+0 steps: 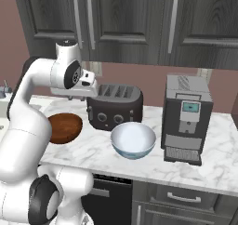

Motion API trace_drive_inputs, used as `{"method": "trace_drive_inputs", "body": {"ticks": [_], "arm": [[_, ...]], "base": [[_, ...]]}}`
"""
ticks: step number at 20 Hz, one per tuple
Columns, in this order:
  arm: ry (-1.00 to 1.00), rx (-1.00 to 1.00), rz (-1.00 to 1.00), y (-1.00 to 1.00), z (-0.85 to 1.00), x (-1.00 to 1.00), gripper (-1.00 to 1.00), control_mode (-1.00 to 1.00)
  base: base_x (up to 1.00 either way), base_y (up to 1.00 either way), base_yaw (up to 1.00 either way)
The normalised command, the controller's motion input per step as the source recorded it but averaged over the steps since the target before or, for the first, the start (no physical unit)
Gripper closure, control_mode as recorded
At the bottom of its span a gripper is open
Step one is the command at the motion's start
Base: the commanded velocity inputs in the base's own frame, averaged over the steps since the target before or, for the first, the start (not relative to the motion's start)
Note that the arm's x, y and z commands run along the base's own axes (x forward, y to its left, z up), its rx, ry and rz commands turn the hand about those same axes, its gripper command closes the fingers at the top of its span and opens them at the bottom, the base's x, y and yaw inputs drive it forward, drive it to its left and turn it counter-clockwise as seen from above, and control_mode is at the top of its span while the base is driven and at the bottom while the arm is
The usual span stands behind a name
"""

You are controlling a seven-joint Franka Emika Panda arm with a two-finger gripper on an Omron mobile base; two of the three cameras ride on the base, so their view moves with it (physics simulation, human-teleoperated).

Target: Open the cabinet. Pick the bowls from the counter and place them in the cabinet. Then close the cabinet.

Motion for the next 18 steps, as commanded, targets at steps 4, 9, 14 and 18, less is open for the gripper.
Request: {"method": "trace_drive_inputs", "body": {"ticks": [4,9,14,18], "arm": [[-0.13,-0.01,0.00,0.00,0.04,-0.38,-1.00,-1.00],[-0.27,-0.05,0.00,0.00,0.16,-0.51,-1.00,-1.00],[-0.17,-0.03,-0.02,0.00,0.38,-0.12,-1.00,-1.00],[-0.12,0.00,0.00,0.00,0.44,-0.05,-1.00,-1.00]], "base": [[0.00,0.00,0.00],[0.00,0.00,0.00],[0.00,0.00,0.00],[0.00,0.00,0.00]]}}
